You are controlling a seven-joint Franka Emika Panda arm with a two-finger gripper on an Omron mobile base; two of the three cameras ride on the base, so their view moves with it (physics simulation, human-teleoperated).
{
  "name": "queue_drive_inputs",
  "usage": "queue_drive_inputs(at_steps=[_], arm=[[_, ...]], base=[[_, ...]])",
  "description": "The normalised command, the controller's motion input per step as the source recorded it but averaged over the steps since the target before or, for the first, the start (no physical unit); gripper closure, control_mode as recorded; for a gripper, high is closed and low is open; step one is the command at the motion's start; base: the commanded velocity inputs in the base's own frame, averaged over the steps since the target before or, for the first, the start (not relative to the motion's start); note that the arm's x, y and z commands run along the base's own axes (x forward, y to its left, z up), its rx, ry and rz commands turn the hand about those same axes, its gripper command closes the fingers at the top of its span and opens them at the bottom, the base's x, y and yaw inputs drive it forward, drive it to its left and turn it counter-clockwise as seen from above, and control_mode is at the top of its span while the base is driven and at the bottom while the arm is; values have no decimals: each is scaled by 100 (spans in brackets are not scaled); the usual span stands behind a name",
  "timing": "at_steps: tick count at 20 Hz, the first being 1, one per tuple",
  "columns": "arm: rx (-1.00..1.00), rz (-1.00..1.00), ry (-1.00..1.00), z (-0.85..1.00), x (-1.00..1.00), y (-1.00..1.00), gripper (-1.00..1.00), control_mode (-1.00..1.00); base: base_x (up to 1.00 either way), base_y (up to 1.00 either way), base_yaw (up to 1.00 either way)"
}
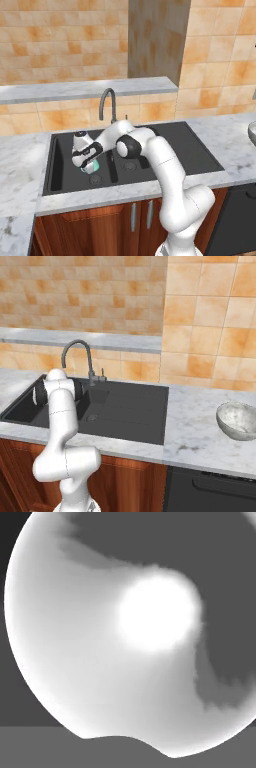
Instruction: Pick the mug and place it in the sink. Pick the bowl and place it in the open cabinet and then close the cabinet.
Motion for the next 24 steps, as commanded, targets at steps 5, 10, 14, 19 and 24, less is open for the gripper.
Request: queue_drive_inputs(at_steps=[5,10,14,19,24], arm=[[0,-4,-5,-1,-32,-20,-100,-100],[0,-4,-10,1,-35,-14,-100,-100],[0,-1,-3,7,-31,-7,-100,-100],[0,0,-1,55,-42,-1,-100,-100],[0,0,-9,98,-32,-2,-100,-100]], base=[[0,0,0],[0,0,0],[0,0,0],[0,0,0],[0,0,0]])
